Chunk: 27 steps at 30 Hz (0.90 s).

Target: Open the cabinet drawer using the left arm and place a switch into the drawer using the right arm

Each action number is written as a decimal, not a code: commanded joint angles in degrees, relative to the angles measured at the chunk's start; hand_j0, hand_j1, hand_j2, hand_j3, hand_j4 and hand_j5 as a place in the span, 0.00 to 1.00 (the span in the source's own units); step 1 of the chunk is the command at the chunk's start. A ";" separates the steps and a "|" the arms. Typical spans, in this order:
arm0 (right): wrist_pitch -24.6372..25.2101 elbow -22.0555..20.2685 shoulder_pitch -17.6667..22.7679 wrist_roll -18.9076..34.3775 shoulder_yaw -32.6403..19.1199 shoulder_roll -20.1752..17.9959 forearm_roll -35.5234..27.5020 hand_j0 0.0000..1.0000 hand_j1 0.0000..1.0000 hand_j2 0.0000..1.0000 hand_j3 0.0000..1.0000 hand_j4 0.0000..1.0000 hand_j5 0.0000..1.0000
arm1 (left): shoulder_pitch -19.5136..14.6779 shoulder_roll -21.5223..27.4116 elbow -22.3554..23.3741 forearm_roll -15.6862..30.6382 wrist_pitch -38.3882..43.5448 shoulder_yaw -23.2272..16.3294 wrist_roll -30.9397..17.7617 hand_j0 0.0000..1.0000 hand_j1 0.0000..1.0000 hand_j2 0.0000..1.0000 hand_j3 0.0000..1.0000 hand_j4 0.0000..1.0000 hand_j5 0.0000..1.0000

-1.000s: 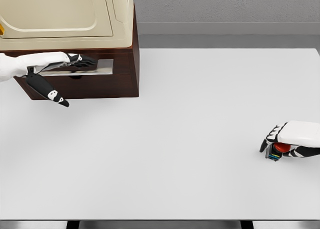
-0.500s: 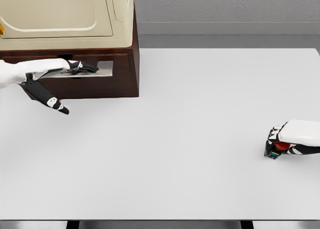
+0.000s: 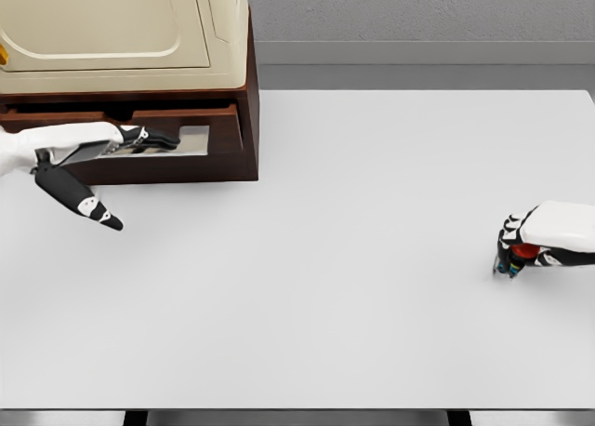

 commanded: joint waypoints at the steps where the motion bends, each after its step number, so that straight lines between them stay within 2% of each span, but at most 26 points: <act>1: 0.13 -0.04 -0.09 0.08 -0.11 0.04 -0.34 0.41 0.41 0.41 0.41 0.41 0.41 | 0.00 1.13 -0.31 0.71 -0.02 0.00 0.08 1.00 1.00 1.00 1.00 1.00 1.00; 8: 0.13 -0.04 -2.20 0.96 -0.11 0.92 -0.34 0.41 0.41 0.41 0.41 0.41 0.41 | 0.79 1.84 -0.58 2.11 -0.02 -0.09 0.08 1.00 1.00 1.00 1.00 1.00 1.00; 24: 0.13 -0.04 -5.98 2.72 0.15 6.80 0.01 0.38 0.38 0.38 0.38 0.38 0.38 | 3.43 4.56 -0.66 3.96 -0.02 -0.09 0.08 1.00 1.00 1.00 1.00 1.00 1.00; 27: 0.13 0.05 -7.29 2.81 0.24 9.00 0.27 0.38 0.38 0.38 0.38 0.38 0.38 | 3.51 5.35 -0.66 3.96 -0.02 -0.09 0.08 1.00 1.00 1.00 1.00 1.00 1.00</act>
